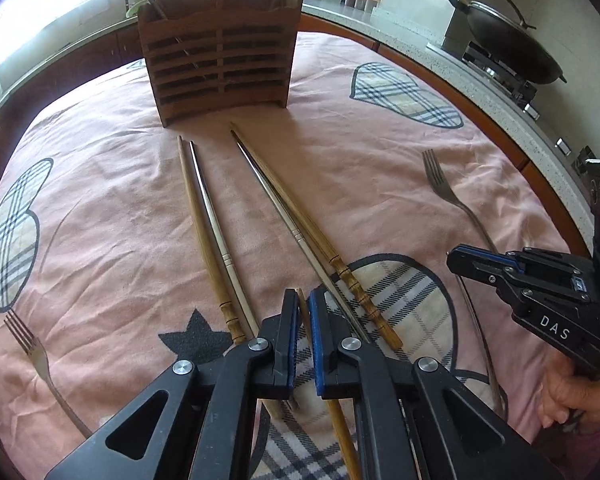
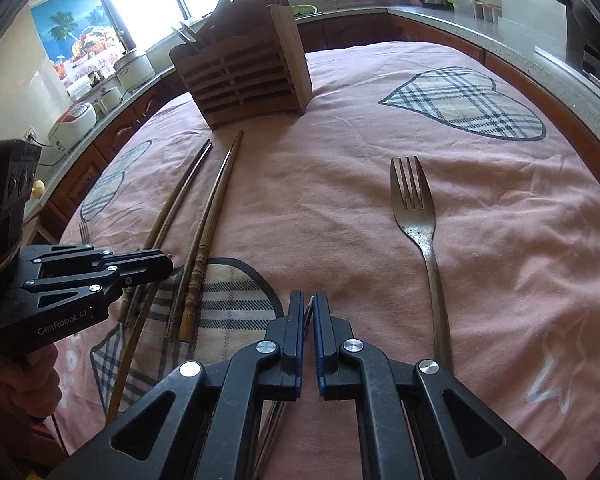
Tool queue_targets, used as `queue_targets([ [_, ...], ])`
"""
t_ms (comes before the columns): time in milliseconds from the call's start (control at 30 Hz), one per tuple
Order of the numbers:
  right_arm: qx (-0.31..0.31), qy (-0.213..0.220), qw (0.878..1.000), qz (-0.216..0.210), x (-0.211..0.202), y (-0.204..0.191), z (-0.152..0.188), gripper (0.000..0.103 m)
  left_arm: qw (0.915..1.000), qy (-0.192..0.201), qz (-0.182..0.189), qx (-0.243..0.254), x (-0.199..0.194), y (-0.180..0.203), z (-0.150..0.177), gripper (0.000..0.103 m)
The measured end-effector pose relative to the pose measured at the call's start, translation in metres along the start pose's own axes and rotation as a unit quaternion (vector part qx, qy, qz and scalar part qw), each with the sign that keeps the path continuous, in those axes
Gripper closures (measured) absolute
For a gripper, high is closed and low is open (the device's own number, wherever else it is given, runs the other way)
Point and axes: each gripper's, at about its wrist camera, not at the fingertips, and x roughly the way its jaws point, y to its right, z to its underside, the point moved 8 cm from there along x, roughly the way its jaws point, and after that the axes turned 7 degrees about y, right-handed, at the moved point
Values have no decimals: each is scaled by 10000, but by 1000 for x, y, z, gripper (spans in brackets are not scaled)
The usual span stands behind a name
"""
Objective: Organize utensils
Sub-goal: 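Lift both held chopsticks and carry them toward the wooden holder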
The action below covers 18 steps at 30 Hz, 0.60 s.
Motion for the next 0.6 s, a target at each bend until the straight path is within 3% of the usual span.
queue_targets([
  [267, 14, 576, 9979, -303, -45, -21, -31, 100, 9973, 610, 102, -397, -71, -19, -3, 99],
  [600, -316, 1400, 9883, -511, -102, -56, -83, 101, 9857, 1540, 36, -687, -169, -40, -7, 100],
])
